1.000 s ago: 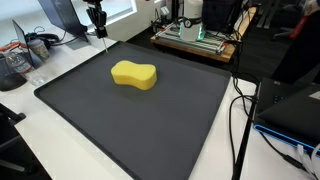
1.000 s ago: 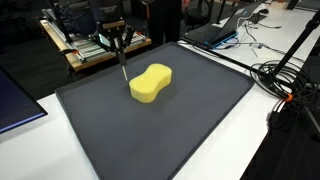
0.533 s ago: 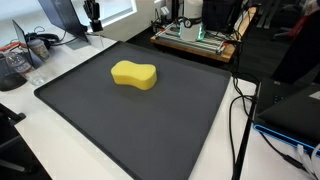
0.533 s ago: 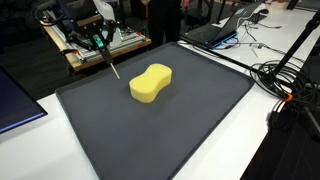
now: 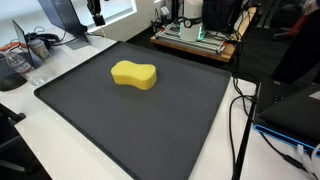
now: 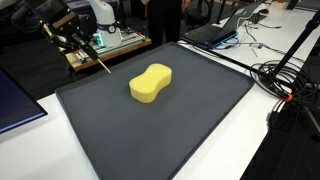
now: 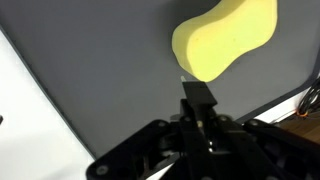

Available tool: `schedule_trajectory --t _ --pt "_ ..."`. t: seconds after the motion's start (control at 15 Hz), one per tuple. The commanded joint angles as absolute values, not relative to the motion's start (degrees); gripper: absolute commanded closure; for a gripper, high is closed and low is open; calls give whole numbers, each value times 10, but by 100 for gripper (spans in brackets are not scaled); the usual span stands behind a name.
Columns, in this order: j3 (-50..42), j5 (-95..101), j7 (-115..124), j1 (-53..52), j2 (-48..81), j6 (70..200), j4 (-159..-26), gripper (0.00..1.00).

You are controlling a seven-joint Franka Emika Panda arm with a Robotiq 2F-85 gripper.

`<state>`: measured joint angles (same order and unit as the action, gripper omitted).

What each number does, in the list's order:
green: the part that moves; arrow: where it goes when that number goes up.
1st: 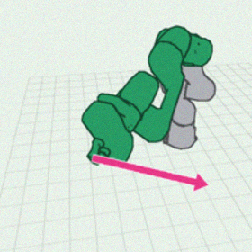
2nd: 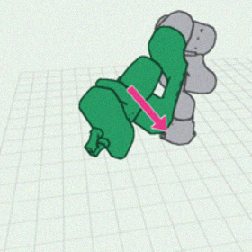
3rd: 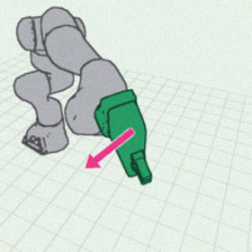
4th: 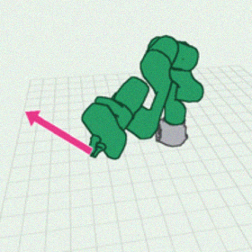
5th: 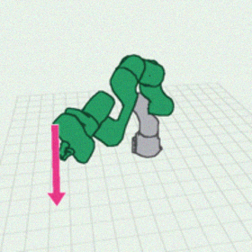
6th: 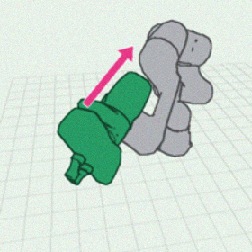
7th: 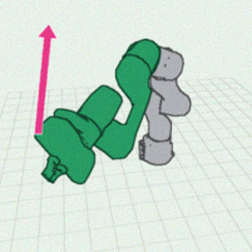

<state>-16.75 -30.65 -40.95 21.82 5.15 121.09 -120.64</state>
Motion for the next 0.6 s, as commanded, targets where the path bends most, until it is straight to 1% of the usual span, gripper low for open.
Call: schedule_trajectory --t 0.0,0.33,0.53 --pt "-176 -354 -460 233 63 1193 -1217 97" --pt "-186 -394 -512 241 30 1227 -1285 97" --pt "-189 -409 -540 231 -21 1291 -1359 97"
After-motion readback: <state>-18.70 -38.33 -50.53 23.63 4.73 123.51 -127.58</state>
